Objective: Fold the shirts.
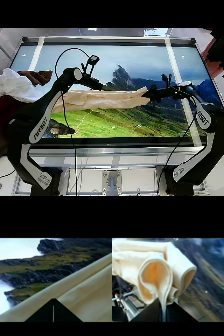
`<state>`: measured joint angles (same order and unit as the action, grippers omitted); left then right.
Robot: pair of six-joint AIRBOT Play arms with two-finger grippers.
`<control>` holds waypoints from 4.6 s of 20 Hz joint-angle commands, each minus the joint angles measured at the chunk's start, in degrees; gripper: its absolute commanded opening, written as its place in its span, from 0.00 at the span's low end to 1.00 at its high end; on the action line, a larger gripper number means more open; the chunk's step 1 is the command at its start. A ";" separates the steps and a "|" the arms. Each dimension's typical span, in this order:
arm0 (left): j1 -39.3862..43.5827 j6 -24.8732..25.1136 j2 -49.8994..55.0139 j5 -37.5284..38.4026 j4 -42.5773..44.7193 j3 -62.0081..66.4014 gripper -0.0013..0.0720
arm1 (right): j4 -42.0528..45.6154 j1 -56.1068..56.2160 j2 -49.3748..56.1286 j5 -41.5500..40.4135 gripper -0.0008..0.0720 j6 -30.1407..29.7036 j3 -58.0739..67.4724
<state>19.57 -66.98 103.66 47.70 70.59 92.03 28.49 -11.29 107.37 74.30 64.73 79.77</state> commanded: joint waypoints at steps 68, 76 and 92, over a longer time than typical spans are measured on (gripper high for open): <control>-4.94 -24.44 -12.63 25.03 37.00 13.79 0.04 | 1.88 32.63 19.93 -5.81 0.05 23.34 29.92; -4.94 -23.02 -12.59 25.03 37.00 13.79 0.04 | 19.37 16.22 6.03 -1.40 0.04 24.06 29.92; -4.94 -23.19 -11.93 28.72 30.56 13.77 0.04 | 65.42 -24.46 -15.13 31.04 0.04 31.78 26.32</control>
<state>14.68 -90.06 91.72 75.42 103.00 105.78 87.22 -32.62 93.21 102.26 95.48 107.90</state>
